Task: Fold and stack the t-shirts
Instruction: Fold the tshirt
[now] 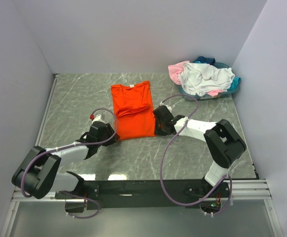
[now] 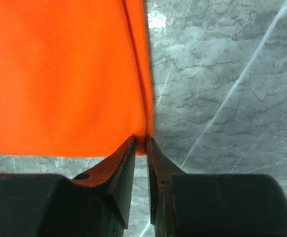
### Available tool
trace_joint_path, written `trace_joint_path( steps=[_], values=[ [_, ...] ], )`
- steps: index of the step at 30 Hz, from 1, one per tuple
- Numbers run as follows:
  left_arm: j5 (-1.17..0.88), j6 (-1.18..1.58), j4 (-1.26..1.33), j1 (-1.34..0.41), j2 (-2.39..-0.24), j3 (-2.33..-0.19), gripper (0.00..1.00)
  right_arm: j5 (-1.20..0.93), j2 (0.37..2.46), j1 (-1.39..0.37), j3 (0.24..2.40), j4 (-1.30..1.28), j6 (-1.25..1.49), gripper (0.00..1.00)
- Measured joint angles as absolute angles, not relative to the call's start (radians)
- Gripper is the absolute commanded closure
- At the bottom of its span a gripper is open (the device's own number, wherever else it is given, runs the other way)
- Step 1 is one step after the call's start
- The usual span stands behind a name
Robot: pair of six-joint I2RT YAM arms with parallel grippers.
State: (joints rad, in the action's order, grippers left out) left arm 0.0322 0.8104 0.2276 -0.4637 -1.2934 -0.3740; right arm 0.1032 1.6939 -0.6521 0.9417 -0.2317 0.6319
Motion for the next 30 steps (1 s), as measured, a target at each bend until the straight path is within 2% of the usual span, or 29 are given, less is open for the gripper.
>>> trace_joint_path(
  steps=[3,5,6,7,15,30],
  values=[
    [0.028,0.812,0.249,-0.469,-1.334,-0.392,0.67,0.101,1.701,-0.652,0.942,-0.231,0.631,0.9],
    [0.024,0.814,0.267,-0.472,-1.36,-0.402,0.79,0.1,1.703,-0.652,0.942,-0.231,0.631,1.0],
    [0.019,0.812,0.276,-0.473,-1.374,-0.403,0.86,0.099,1.703,-0.652,0.942,-0.231,0.631,1.0],
    [0.012,0.811,0.288,-0.473,-1.386,-0.405,1.0,0.099,1.703,-0.652,0.942,-0.231,0.632,1.0],
    [-0.019,0.828,0.304,-0.488,-1.386,-0.4,1.0,0.104,1.673,-0.655,0.923,-0.241,0.632,1.0],
    [-0.01,0.836,-0.083,-0.538,-0.927,-0.392,1.0,0.228,1.328,-0.791,0.851,-0.4,0.692,1.0]
  ],
)
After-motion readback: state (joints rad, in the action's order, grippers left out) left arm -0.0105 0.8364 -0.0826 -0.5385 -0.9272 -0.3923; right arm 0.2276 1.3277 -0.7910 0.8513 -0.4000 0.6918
